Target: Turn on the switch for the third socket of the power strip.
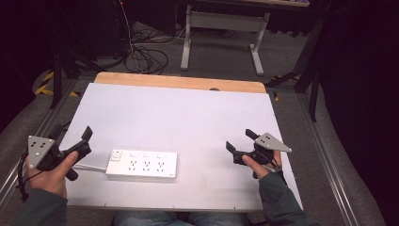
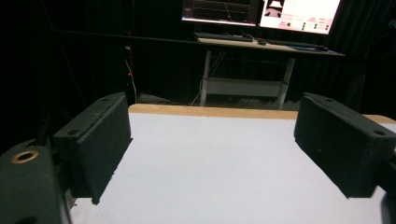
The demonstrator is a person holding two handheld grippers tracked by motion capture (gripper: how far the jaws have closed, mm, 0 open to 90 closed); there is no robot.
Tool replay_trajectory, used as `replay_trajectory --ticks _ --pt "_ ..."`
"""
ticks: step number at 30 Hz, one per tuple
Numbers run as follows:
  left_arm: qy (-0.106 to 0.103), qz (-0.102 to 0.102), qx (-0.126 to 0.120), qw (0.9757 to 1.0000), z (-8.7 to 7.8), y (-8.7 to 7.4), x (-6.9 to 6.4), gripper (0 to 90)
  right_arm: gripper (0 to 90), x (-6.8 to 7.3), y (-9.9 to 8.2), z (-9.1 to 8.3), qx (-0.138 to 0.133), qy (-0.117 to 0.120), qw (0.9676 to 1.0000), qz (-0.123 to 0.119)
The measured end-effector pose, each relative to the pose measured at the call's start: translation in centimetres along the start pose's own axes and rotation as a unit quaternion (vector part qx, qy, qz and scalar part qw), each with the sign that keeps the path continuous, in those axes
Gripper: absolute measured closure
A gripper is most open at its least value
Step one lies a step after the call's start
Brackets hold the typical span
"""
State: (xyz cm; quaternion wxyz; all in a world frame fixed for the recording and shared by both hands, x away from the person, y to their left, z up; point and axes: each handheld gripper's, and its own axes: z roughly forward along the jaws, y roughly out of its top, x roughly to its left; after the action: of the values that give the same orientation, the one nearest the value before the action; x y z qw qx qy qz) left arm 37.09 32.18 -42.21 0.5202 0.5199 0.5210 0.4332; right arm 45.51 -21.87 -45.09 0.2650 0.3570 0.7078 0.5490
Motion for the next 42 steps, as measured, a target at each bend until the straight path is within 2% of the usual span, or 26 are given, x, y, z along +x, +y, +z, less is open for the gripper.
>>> replay_trajectory --ticks 6,12,16,21,42 --pt "-0.002 0.007 0.002 1.0000 -0.06 0.00 0.04 21.8 8.4 -0.03 0.02 -0.01 0.001 -0.003 1.0000 0.000" --pt "-0.019 0.006 0.018 0.9996 -0.02 -0.11 0.24 39.5 8.5 -0.35 0.04 -0.10 0.000 -0.009 1.0000 0.003" --pt "-0.028 0.007 0.021 0.9993 -0.06 -0.13 0.16 47.1 8.9 -0.25 -0.01 0.00 0.004 -0.010 0.9999 0.000" --pt "-0.034 0.017 0.023 0.9990 -0.10 -0.10 0.14 52.2 9.1 -0.19 -0.06 0.06 0.009 -0.010 0.9999 -0.001" --pt "-0.036 0.031 0.031 0.9984 -0.26 -0.12 0.36 75.9 9.5 -0.44 -0.03 0.03 0.008 -0.016 0.9999 0.001"
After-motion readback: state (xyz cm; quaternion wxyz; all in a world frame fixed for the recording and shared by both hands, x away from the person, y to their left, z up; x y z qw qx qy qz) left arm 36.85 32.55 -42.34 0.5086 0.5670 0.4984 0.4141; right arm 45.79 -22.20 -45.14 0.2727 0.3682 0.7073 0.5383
